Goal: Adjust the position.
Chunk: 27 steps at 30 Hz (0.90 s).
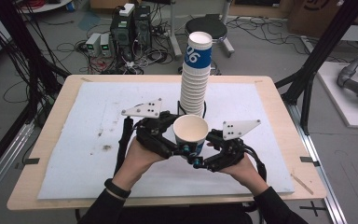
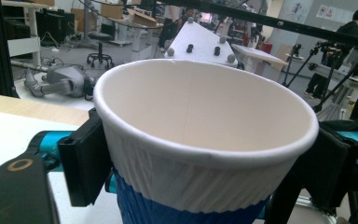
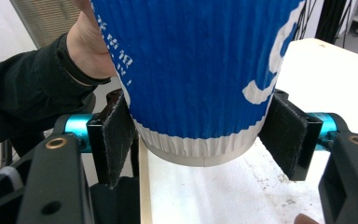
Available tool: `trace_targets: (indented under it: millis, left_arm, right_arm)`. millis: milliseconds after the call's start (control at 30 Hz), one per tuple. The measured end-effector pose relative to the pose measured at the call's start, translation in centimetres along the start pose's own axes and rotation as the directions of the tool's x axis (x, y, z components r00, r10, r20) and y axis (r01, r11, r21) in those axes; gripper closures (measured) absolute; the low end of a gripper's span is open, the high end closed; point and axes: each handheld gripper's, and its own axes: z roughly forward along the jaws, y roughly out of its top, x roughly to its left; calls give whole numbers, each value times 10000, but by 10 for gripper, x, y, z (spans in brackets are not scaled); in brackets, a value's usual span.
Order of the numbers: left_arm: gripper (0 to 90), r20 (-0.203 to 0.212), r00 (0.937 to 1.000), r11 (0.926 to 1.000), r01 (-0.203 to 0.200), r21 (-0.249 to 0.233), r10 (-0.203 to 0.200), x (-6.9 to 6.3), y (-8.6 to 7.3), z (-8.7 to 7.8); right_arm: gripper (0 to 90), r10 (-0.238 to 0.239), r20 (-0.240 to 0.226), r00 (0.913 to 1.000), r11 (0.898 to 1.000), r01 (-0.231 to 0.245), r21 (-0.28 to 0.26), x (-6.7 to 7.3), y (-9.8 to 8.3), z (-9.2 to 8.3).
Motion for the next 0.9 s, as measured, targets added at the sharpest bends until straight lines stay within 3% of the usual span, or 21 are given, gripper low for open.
trace_targets:
  millis: [267, 400, 533, 733, 900]
  left_arm:
    - [186, 1, 10000, 10000, -14, -2, 14, 1, 0, -2]
    - [186, -44, 10000, 10000, 1, 8, -1, 2, 0, -3]
    - [187, -166, 9998, 9999, -52, 100, 54, 2, -1, -5]
    - [187, -383, 9992, 9999, -57, 121, 62, 4, -2, -12]
    - [188, -551, 9984, 9998, -117, 138, 124, 6, -3, -19]
  right_arm:
    - [298, -6, 35, 10000, 10000, 6, -16, 0, 0, 0]
    - [226, -37, 135, 9999, 10000, 37, 13, 0, 0, -1]
    - [209, -3, 179, 9998, 10000, 4, -24, -1, 1, -4]
    - [208, 9, 397, 9992, 10000, -6, -69, -6, 0, -18]
    - [207, 91, 844, 9964, 9993, -61, -355, -11, -1, -38]
